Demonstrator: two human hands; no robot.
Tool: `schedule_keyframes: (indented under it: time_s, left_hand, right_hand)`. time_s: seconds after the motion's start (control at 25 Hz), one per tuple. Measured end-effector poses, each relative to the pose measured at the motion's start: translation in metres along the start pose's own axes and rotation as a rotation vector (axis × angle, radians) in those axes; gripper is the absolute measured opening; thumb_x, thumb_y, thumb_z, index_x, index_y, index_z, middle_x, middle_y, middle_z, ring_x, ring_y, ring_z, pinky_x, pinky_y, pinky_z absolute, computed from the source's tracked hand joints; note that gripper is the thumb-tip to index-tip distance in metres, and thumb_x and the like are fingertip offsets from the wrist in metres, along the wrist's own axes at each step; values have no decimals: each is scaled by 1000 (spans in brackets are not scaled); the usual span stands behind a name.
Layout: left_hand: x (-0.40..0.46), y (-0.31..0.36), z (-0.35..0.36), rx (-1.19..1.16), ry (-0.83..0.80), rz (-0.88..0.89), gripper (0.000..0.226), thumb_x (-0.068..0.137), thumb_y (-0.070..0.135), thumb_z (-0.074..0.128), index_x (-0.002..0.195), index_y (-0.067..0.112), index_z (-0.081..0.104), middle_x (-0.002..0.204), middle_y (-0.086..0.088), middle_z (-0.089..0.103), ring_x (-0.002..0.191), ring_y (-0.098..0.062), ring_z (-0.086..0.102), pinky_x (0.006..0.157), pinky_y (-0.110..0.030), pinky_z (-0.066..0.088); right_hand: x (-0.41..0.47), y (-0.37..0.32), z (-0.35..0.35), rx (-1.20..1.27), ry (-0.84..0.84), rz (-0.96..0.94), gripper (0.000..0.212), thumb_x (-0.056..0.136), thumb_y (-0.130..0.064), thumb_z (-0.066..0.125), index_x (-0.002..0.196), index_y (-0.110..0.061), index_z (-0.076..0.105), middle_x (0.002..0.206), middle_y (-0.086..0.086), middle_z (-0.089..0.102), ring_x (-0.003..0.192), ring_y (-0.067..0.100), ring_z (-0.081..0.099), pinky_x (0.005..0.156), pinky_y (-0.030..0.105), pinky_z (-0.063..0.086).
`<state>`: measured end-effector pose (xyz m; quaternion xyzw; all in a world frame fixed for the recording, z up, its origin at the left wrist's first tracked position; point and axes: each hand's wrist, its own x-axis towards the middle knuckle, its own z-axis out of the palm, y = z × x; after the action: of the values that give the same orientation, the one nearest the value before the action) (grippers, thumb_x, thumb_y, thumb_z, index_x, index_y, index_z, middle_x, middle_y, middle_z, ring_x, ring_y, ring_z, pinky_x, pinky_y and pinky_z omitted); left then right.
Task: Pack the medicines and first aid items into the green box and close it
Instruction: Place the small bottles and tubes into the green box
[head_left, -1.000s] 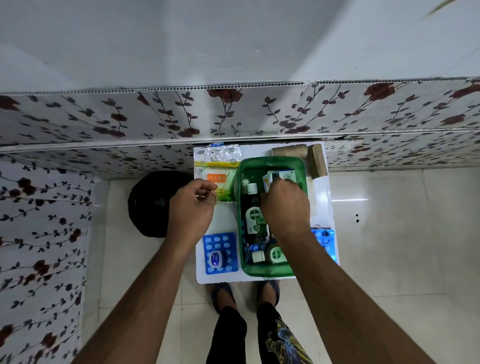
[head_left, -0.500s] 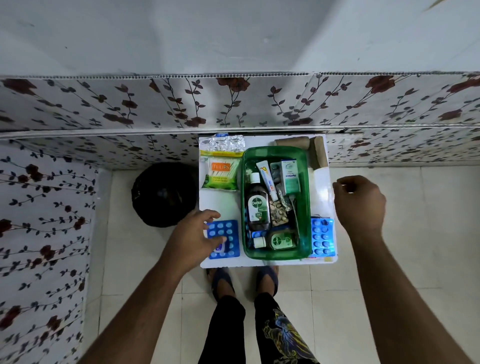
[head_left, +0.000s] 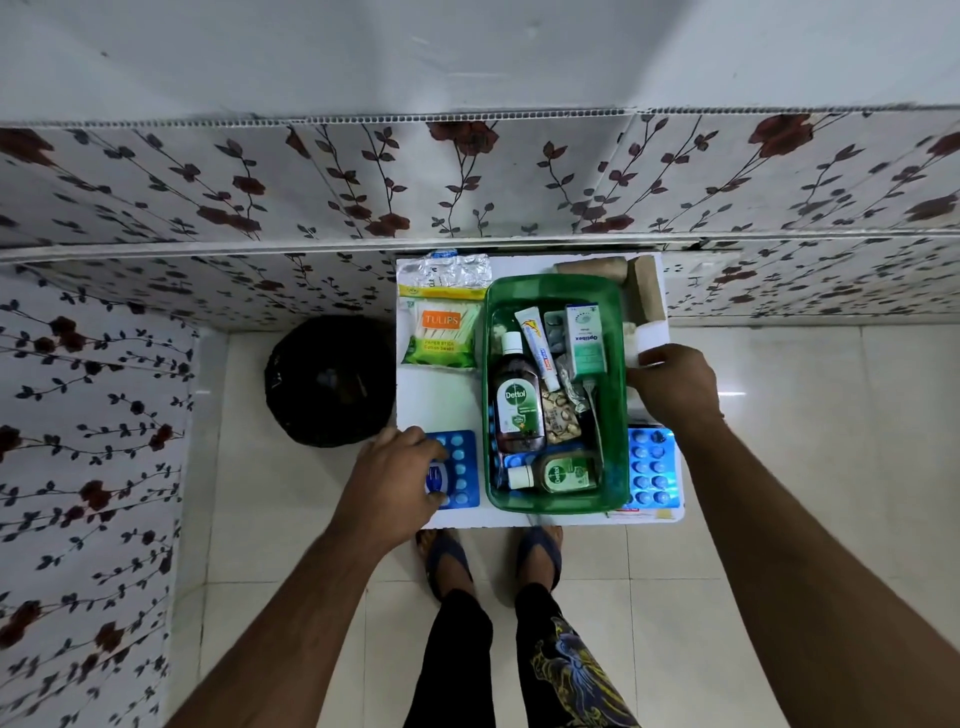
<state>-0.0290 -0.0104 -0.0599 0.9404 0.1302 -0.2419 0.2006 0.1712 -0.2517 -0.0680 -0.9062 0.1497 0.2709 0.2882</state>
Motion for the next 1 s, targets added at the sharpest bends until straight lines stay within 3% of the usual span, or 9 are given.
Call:
schedule_keyframes:
  time_s: [0.08,0.16,0.28,0.36,0.52,0.64,0.76,0.88,1.0]
  left_hand:
    - [-1,2,-3,34,-13,1,49,72,38,74,118,24,64,114,6,64,109,-20,49,88,-35,39]
    - [-3,4,-14,-9,8,-7,48,70,41,73,114,22,67,108,5,66,104,-21,51,84,-34,40]
    - [-10,18,-55,-223,225,-49,44,71,36,76,110,19,68,100,7,64,87,-15,55,72,-22,42]
    - [-9,50,-87,-268,337,39,43,74,33,75,114,20,66,103,8,61,80,-10,54,69,-16,41]
    - [26,124,-88,-50,112,245,43,81,37,67,119,18,62,110,0,59,96,-21,59,78,-34,52]
    - [58,146,-58,110,5,213,29,79,25,71,104,11,64,103,-8,61,93,-31,61,66,-34,49]
    - [70,150,-40,155,-66,194,19,77,10,71,95,5,68,99,-13,63,88,-35,64,66,-41,55]
    - [65,142,-51,56,-8,234,26,81,20,71,104,8,67,100,-9,62,89,-30,62,72,-41,56]
    - [49,114,-90,-202,217,176,28,89,27,63,115,17,66,103,1,63,83,-15,62,68,-25,48]
  right_hand:
    - [-1,0,-4,32,-12,7,25,74,-26,81,87,-10,67,85,7,67,88,31,65,67,27,40]
    - [-7,1,-10,66,-9,24,27,73,-25,82,87,-10,65,88,9,68,86,31,64,62,28,41]
    - [-27,0,-28,132,30,45,31,73,-24,81,98,-12,66,95,7,71,84,28,66,63,28,47]
    - [-42,-6,-43,189,94,35,32,77,-23,78,105,-13,67,93,5,71,82,25,65,62,26,47]
    - [-62,-21,-61,353,222,-9,23,78,-27,74,100,-22,68,88,2,75,78,22,70,79,41,58]
    - [-68,-24,-65,417,247,-32,14,77,-30,71,90,-27,66,83,-7,73,75,21,72,76,46,60]
    - [-69,-24,-63,397,228,-29,13,78,-29,71,90,-26,67,81,-7,73,74,21,72,76,46,60]
    - [-75,-27,-61,367,217,-16,14,82,-26,71,95,-22,69,80,-8,72,72,16,70,77,42,59]
    - [-84,-45,-45,341,175,-70,16,84,-25,72,99,-19,70,82,-9,71,73,13,70,76,36,59]
